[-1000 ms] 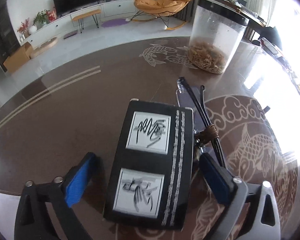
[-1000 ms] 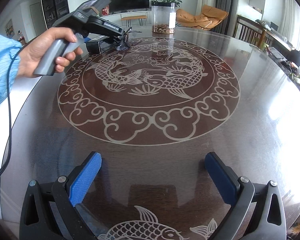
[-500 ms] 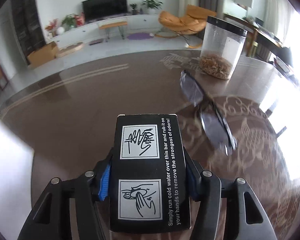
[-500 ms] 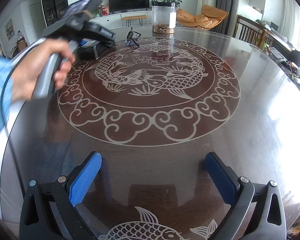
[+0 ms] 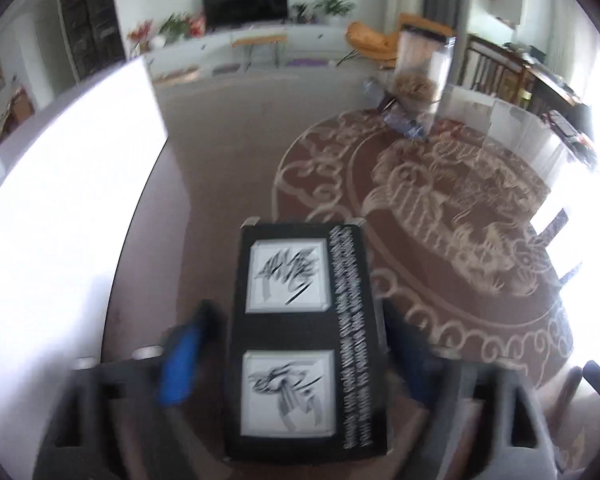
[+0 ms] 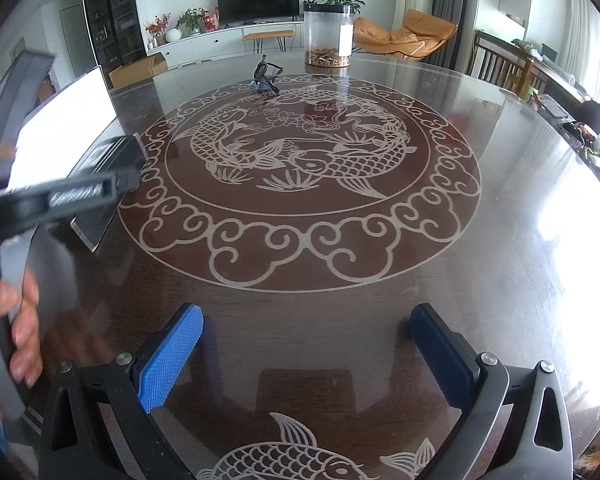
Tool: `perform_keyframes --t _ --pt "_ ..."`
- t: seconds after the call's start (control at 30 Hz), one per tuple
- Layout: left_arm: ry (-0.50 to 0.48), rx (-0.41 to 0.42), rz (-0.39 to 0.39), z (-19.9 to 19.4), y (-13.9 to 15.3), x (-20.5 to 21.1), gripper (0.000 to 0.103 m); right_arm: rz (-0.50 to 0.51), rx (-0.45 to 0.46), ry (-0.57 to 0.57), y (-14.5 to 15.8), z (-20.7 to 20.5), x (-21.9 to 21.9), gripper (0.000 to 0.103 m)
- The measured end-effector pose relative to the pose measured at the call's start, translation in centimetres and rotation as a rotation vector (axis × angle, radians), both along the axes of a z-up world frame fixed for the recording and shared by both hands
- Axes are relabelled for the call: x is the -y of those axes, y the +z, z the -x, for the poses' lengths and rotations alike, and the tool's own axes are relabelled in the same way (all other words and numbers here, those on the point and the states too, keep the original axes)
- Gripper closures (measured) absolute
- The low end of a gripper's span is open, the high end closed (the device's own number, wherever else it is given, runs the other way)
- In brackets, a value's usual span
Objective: Organize objects
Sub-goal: 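Grasp the black soap box with the left gripper and lift it, then hold the soap box in the left gripper while the right grasps the eyeglasses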
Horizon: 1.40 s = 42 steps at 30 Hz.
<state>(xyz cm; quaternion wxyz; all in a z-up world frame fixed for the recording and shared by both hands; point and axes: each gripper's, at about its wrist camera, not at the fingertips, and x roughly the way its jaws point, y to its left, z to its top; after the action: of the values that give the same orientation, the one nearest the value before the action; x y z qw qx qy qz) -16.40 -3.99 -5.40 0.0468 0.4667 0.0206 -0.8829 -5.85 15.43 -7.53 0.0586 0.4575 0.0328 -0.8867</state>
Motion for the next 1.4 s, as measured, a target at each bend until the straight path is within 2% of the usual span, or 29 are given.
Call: perform_keyframes --t 0.03,0.83,1.0,1.1,1.17,1.33,1.4 --pt "0.012 0.013 -0.002 0.1 -0.1 0.3 0.000 0.000 0.000 0.000 0.0 0.0 0.0 0.000" --pt "0.022 0.007 -0.001 -0.6 -0.3 0.8 0.000 -0.001 0.000 0.002 0.0 0.1 0.0 0.000" --pt "0.022 0.006 -0.001 -0.6 -0.3 0.8 0.000 0.007 0.003 0.041 0.1 0.3 0.0 0.000" --pt "0.023 0.006 0.000 -0.7 -0.3 0.9 0.000 -0.012 0.030 0.186 0.1 3.4 0.2 0.000" --pt "0.024 0.005 0.000 -0.9 -0.1 1.0 0.000 -0.027 0.059 0.189 0.3 7.2 0.4 0.000" --pt "0.023 0.005 0.000 -0.9 -0.1 1.0 0.000 0.006 -0.041 0.228 2.9 17.9 3.7 0.000" --pt "0.022 0.005 0.000 -0.9 -0.1 1.1 0.000 0.023 -0.050 0.246 3.3 21.3 5.7 0.000"
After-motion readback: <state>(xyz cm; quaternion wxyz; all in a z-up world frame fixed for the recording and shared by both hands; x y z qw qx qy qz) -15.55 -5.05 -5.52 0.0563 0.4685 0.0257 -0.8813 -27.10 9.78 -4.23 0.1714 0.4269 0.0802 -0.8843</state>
